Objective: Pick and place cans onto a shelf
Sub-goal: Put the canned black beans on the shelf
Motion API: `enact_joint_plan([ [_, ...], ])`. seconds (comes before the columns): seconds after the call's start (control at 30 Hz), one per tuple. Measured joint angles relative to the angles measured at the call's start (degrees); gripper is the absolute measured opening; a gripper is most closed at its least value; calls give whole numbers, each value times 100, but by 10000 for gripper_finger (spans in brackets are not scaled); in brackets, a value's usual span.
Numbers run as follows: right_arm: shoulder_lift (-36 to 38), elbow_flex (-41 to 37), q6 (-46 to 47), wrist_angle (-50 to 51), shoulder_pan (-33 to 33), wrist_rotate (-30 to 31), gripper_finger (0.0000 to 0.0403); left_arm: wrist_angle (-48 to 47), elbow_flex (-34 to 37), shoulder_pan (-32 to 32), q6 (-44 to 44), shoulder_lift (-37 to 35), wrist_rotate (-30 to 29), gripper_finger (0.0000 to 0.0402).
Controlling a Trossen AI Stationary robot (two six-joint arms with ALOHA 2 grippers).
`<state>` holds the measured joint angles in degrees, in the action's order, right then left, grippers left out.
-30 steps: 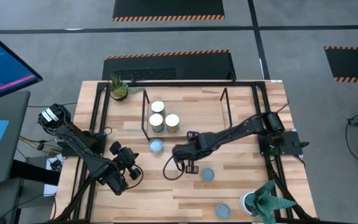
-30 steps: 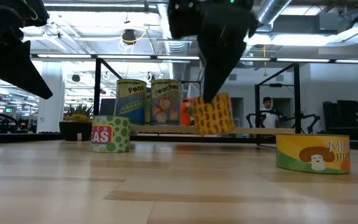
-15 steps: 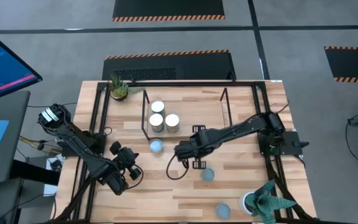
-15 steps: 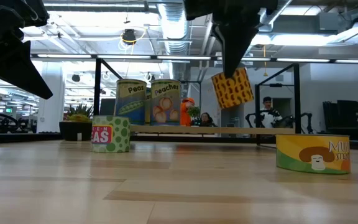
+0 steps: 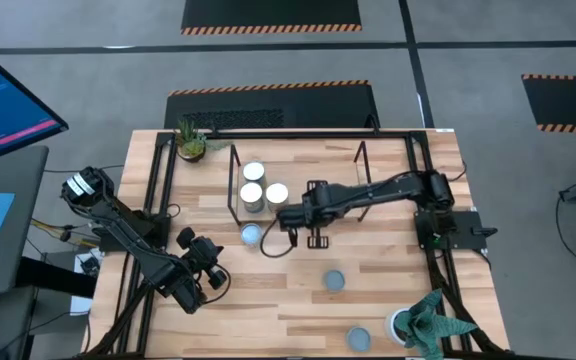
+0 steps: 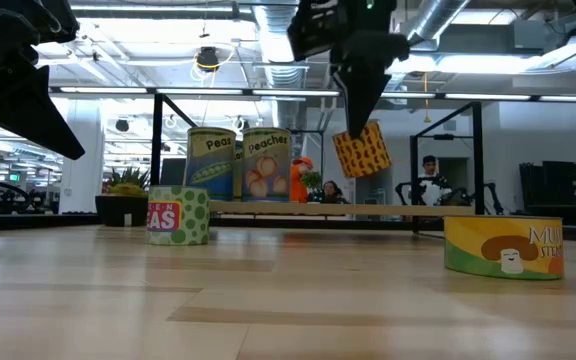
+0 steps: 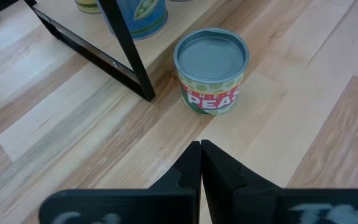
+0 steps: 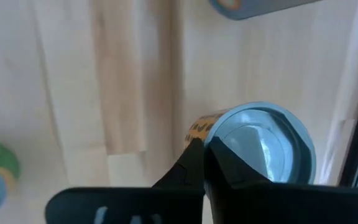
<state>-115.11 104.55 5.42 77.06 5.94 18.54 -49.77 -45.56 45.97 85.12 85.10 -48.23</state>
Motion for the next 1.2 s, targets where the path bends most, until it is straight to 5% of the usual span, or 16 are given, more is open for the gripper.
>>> enact_joint_plan([
  [0.7,15,-568,-869,-848,-1163,88,11,-1,0,1,-2,0,7,0],
  [1.2,13,-566,-842,-1283,-1347,-218,50,7,1,1,4,0,7,0],
])
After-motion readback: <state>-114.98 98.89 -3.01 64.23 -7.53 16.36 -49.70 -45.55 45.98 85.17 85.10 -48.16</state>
